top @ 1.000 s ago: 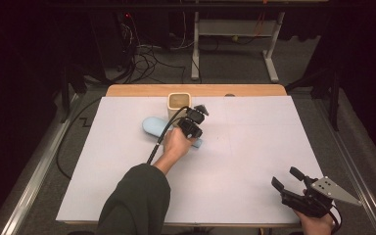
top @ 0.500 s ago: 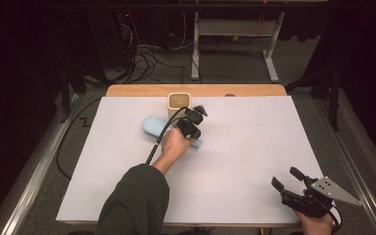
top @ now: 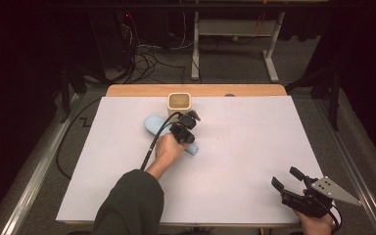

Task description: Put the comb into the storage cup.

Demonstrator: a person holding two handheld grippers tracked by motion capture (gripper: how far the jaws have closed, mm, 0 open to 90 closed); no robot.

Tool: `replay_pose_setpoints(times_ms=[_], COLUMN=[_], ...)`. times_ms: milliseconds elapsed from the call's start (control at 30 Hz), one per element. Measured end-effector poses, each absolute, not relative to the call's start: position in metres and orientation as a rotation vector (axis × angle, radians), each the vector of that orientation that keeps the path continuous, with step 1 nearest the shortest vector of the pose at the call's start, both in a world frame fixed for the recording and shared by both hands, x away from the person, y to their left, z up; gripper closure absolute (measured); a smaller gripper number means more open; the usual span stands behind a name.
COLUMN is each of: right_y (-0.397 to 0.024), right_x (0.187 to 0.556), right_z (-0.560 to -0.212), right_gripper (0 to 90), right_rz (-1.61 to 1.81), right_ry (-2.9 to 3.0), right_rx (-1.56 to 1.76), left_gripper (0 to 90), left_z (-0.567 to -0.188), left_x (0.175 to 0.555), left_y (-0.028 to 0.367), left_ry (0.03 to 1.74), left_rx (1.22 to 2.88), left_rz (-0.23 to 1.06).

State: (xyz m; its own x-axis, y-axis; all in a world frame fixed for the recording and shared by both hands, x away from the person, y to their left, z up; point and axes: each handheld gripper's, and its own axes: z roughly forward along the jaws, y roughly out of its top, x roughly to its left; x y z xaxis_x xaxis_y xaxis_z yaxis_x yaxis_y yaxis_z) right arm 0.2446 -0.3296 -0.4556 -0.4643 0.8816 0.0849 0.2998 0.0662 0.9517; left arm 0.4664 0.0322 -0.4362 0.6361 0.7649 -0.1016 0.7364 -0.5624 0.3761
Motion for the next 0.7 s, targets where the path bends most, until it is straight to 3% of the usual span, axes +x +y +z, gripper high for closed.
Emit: replay_pose_setpoints(times_ms=[700], right_y=[-0.329], right_x=[0.244], right_z=[-0.456], right_gripper=[23.5], right_rz=[1.411], right_ry=[1.819], right_rx=[1.172], left_gripper=[89.5], left_z=[-0.439], left_x=[0.452], left_y=[0.052], left_ry=[1.195], left_rx=[2.471], left_rz=[0.095])
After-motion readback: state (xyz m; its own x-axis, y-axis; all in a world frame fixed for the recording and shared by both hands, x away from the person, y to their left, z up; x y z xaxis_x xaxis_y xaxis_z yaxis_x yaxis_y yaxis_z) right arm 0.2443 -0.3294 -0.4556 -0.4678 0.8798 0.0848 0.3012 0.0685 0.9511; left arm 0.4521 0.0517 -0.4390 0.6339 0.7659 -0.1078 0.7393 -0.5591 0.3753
